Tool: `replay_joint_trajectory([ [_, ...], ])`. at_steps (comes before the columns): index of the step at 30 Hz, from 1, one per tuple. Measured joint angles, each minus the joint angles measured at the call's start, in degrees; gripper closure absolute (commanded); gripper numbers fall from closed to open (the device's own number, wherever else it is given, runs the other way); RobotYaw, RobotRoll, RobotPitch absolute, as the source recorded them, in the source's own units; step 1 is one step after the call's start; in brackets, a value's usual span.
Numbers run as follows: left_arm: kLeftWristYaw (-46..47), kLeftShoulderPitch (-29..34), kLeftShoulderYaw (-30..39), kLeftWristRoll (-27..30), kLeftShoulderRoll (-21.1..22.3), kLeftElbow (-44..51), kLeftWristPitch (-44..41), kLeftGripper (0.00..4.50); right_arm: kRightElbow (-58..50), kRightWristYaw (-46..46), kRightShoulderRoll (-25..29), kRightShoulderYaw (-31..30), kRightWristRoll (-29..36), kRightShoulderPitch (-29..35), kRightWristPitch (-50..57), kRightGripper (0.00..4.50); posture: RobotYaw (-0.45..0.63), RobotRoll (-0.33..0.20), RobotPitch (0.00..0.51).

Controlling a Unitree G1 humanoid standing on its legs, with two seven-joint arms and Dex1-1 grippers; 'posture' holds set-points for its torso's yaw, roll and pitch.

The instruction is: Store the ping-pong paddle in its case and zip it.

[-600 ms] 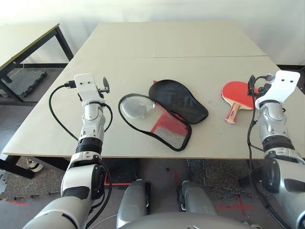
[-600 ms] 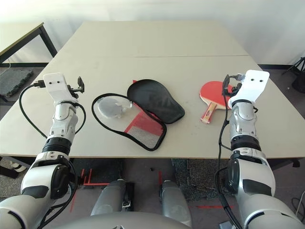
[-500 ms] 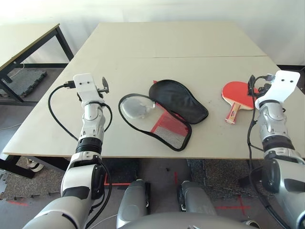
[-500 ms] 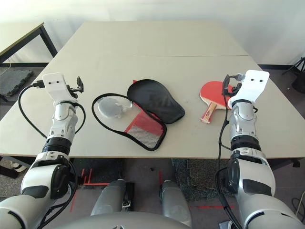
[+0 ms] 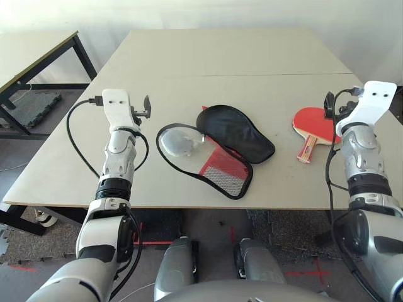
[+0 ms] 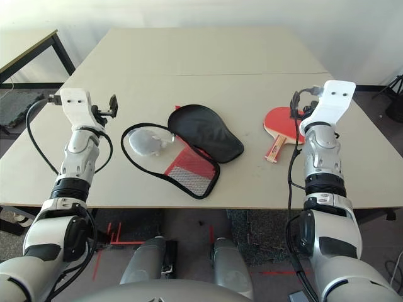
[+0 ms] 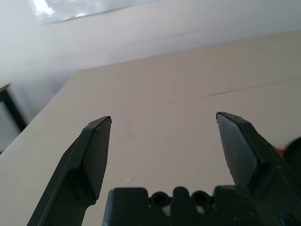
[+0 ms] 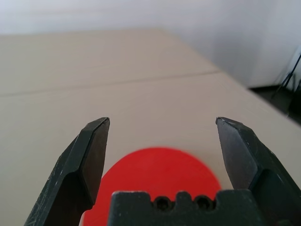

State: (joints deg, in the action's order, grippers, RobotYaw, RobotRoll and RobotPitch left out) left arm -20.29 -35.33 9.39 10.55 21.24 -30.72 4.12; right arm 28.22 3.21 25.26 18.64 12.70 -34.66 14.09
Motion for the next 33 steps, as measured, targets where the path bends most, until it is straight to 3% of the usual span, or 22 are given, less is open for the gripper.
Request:
replay_joint_trajectory([
  [9,-22.9,-0.2,-4.6,5.8,7.2,11.3,-13.0,0.00,-20.4,-8.1,-1.7,0.0,0.6,0.1,36.5,0.01,-0.01,0.000,0.046],
  [12,-30.4,-1.2,-6.8,7.6,8.6,12.9,-17.1,0.00,-22.7,-10.2,-4.8,3.7,2.1,-2.1,50.8,0.01,0.00,0.000,0.053],
  [15,-36.1,-2.6,-8.0,10.1,8.6,14.3,-20.3,0.00,-23.3,-11.4,-7.6,6.5,2.8,-2.3,57.9,0.01,0.01,0.000,0.060],
  [24,-45.6,-3.8,-12.7,10.5,9.6,16.3,-24.1,0.00,-23.7,-15.4,-13.8,10.5,0.5,-1.3,61.0,0.01,0.01,0.000,0.054],
  [31,-47.7,-4.8,-13.5,9.5,10.5,16.2,-23.8,0.00,-22.4,-17.3,-16.4,12.6,-0.7,-1.0,58.9,0.01,0.01,0.000,0.052],
  [33,-47.8,-4.8,-13.5,9.5,10.5,16.2,-23.9,0.00,-21.6,-17.6,-16.6,13.2,-0.9,-1.4,58.3,0.64,0.01,0.000,0.055],
])
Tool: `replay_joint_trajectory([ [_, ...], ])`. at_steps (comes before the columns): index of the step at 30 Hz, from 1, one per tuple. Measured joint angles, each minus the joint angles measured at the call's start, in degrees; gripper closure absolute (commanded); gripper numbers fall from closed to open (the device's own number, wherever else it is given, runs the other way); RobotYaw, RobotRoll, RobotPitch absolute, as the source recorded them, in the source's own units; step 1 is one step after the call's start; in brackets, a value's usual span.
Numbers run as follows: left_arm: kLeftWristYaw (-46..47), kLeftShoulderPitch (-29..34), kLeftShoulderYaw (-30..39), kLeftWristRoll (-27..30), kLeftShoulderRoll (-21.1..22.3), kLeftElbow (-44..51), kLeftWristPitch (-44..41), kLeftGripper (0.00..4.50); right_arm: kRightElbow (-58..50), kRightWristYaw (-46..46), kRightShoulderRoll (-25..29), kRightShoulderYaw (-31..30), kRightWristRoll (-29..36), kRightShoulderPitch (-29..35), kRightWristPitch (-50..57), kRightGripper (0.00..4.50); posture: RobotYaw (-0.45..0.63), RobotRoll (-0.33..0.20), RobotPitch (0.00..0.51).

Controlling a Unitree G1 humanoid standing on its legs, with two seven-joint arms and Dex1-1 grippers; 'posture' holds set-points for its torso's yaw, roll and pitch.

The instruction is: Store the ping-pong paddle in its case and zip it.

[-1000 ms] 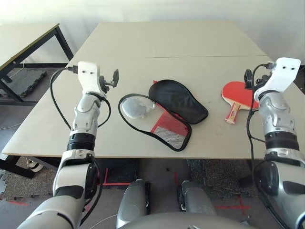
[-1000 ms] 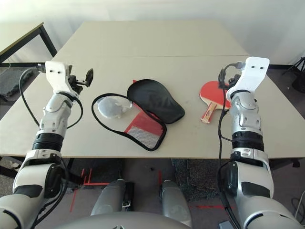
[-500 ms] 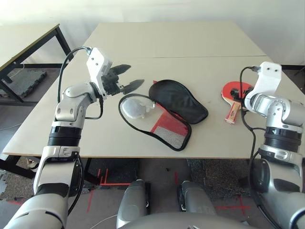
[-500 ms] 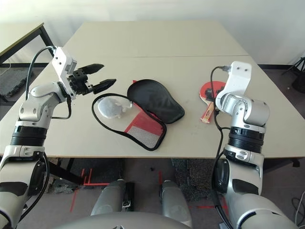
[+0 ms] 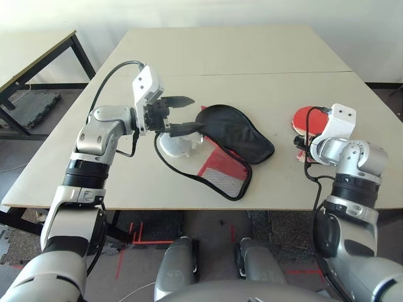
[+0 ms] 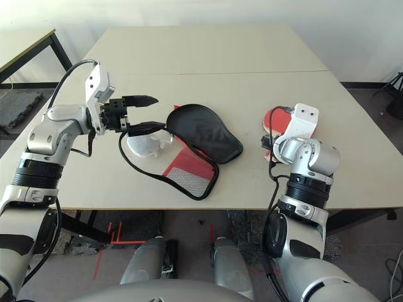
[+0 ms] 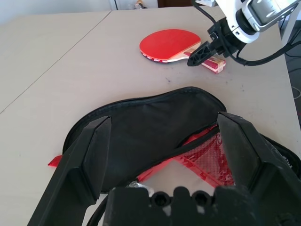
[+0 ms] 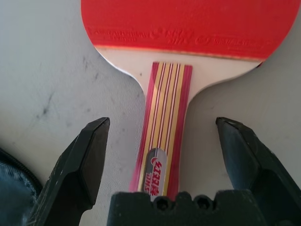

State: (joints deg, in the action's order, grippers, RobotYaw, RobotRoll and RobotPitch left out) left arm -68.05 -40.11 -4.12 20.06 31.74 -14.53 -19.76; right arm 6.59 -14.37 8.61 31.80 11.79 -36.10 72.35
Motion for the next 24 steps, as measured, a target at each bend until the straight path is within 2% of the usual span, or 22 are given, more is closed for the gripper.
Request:
replay_joint_trajectory([
  [2,-0.6,0.0,-0.3,0.0,0.1,0.1,-0.6,0.00,0.5,-0.2,0.0,0.4,-0.2,-0.1,-0.5,1.28,0.01,0.000,0.056],
  [6,-2.3,0.9,-1.0,0.1,0.7,0.4,-2.0,0.00,0.7,0.4,-0.1,-0.2,-0.3,-0.5,-0.4,2.85,0.02,0.000,0.059],
  [8,-2.3,1.3,-0.9,0.1,0.9,0.4,-2.0,0.00,0.5,1.4,0.4,-1.2,0.0,-0.8,0.2,3.45,0.01,0.000,0.063],
  [17,-2.0,4.4,-0.5,0.0,2.2,0.4,-1.9,0.00,-4.5,8.2,5.9,-9.0,0.6,-0.9,5.8,3.46,0.03,0.000,0.073],
  [24,-0.8,6.0,-0.2,0.1,2.2,1.6,-1.8,0.00,-8.9,18.0,11.6,-18.5,4.0,-3.7,12.2,3.46,0.06,0.000,0.080],
])
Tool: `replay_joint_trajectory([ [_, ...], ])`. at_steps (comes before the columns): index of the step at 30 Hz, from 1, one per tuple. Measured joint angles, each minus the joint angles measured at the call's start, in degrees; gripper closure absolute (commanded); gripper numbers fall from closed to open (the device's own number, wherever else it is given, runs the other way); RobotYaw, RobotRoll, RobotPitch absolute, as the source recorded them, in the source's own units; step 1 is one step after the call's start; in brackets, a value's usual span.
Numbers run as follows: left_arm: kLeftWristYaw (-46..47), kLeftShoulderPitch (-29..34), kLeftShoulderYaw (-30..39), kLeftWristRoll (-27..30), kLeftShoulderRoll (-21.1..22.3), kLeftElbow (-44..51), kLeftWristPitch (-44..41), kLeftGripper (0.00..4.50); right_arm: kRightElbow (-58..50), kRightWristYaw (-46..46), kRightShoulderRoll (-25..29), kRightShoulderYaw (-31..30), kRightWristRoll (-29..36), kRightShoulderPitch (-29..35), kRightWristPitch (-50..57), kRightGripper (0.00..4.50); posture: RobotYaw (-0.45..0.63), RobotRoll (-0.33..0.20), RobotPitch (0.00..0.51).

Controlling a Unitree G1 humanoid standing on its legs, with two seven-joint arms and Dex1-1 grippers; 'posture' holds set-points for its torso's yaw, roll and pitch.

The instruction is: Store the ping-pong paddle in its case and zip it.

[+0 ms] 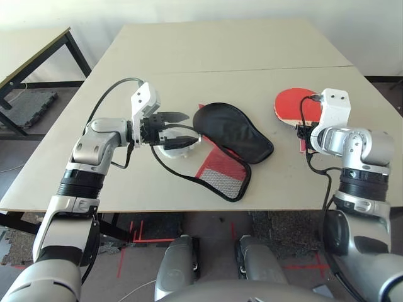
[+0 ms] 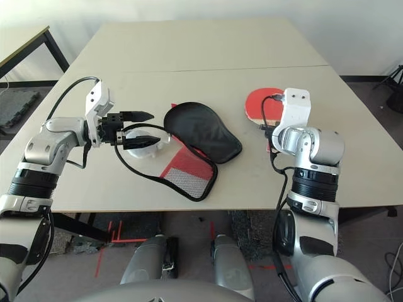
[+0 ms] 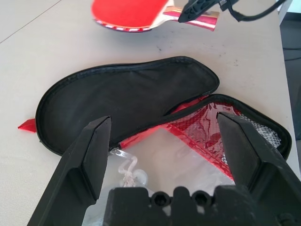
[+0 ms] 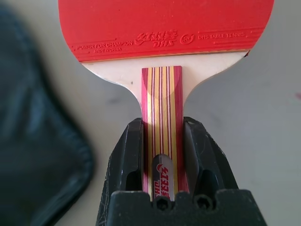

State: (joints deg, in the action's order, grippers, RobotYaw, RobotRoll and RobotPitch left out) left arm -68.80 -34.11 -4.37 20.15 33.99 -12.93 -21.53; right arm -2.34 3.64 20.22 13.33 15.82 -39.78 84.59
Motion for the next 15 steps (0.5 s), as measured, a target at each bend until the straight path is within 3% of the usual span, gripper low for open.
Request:
replay_joint_trajectory([
  [6,3.2,3.7,1.4,0.4,-0.7,3.6,-0.5,0.00,-3.2,7.4,0.4,-7.5,4.8,-1.2,4.3,3.46,0.09,0.000,0.083],
  [15,6.4,6.4,2.3,0.6,-1.1,6.7,-0.5,0.00,-1.2,12.5,1.5,-14.1,5.6,-4.7,3.4,3.46,0.14,0.000,0.081],
])
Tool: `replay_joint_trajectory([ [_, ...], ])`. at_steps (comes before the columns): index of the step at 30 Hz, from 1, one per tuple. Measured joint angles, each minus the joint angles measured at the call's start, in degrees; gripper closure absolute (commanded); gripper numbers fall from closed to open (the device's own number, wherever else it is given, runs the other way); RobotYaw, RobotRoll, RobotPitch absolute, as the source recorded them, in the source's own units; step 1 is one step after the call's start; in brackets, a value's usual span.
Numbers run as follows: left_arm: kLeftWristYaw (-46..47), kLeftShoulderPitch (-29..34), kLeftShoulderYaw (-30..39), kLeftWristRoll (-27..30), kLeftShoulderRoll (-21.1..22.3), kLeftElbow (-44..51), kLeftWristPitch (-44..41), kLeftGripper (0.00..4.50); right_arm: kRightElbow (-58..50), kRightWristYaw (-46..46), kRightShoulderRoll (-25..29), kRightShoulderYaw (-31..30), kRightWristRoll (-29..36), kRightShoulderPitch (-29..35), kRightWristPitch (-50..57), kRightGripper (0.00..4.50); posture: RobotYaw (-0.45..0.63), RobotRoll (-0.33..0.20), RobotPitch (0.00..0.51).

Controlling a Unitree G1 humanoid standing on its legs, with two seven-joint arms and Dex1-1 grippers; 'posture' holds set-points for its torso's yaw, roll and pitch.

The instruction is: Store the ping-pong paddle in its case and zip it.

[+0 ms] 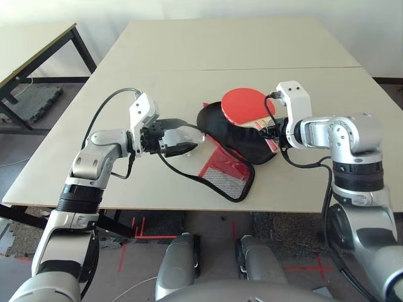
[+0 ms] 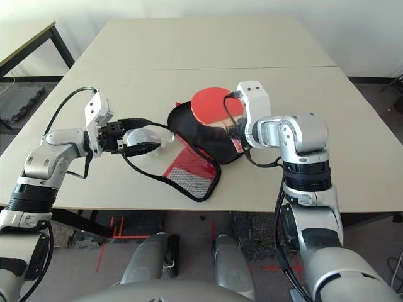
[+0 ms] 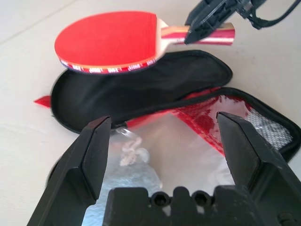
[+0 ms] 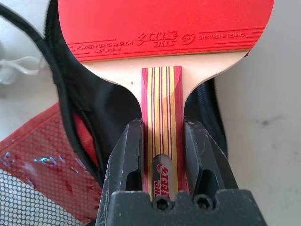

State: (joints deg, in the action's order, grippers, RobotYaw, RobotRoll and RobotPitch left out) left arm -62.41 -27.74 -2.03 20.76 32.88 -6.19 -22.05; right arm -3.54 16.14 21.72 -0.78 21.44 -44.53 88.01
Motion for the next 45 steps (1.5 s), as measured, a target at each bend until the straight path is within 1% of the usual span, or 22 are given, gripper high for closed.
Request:
replay_joint_trajectory([
  [6,2.1,3.2,1.0,0.9,-0.2,3.9,-1.3,0.00,4.5,4.3,1.8,-6.1,-0.1,-0.5,-3.3,3.46,0.16,0.000,0.078],
  [11,3.3,3.6,1.0,1.6,-0.4,5.2,-2.2,0.00,6.4,6.7,2.2,-9.8,-0.3,-0.6,-6.1,3.46,0.16,0.000,0.076],
  [20,3.6,3.3,1.0,1.7,-0.4,5.2,-2.6,0.00,12.3,8.5,1.5,-12.2,-2.6,-1.8,-11.0,3.46,0.16,0.000,0.063],
  [28,3.3,2.2,0.9,1.6,-0.3,4.7,-2.6,0.00,14.0,9.4,0.8,-13.0,-4.1,-1.8,-13.6,3.46,0.16,0.000,0.049],
  [38,2.9,1.6,0.9,1.5,-0.1,3.3,-2.5,0.00,15.4,10.3,-0.1,-13.9,-6.4,-1.8,-15.5,3.46,0.16,0.000,0.044],
  [40,2.9,1.6,0.9,1.5,0.1,3.3,-2.5,0.00,15.4,10.6,-0.1,-14.1,-6.5,-1.8,-15.6,2.71,0.16,0.000,0.047],
  [42,2.8,1.6,0.9,1.5,0.6,3.3,-2.5,0.00,15.2,11.6,0.0,-14.2,-6.4,-1.8,-15.7,2.10,0.15,0.000,0.049],
  [43,2.7,1.6,0.9,1.5,0.9,3.3,-2.5,0.00,14.8,12.1,0.2,-14.3,-6.4,-1.8,-15.8,1.66,0.15,0.000,0.050],
  [45,2.5,1.6,1.0,1.6,1.7,3.2,-2.5,0.00,14.0,13.5,1.6,-14.4,-6.4,-1.8,-16.6,0.94,0.15,0.000,0.052],
])
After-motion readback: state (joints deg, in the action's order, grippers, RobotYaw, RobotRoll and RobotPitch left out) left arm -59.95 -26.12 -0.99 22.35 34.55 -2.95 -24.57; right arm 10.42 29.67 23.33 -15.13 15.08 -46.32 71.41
